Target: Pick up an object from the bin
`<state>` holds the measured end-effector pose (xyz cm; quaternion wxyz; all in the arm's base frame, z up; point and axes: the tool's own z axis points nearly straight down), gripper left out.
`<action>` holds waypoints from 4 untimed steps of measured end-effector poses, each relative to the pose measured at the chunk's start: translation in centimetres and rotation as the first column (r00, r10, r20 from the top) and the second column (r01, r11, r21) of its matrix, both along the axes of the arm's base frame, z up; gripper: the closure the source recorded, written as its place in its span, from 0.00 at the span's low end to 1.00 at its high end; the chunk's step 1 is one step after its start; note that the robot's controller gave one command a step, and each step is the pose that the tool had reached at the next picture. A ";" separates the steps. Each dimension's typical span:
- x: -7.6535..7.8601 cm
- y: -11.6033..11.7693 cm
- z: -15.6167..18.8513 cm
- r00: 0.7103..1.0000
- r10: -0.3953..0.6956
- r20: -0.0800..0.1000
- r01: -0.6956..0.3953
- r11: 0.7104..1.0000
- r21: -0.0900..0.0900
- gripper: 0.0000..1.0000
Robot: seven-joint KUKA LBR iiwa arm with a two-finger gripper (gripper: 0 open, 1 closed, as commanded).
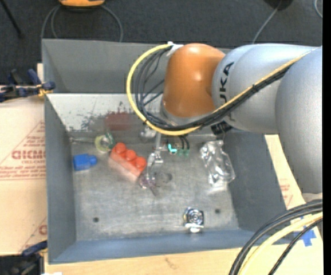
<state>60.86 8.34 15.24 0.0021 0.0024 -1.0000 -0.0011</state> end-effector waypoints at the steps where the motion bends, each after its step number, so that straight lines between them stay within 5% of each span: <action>1: -3.6 15.2 -7.9 0.993 0.119 0.011 -0.119 0.993 -0.004 0.00; 2: -1.6 14.7 -4.9 0.991 0.135 0.013 -0.135 0.991 -0.003 0.00; 3: -1.0 15.1 -5.1 0.978 0.210 0.013 -0.210 0.978 -0.003 0.00; 4: 0.0 15.4 -8.0 0.992 0.128 0.014 -0.129 0.992 0.004 0.00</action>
Offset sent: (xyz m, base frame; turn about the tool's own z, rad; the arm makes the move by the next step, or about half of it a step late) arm -0.0386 0.1521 -0.0824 -0.1163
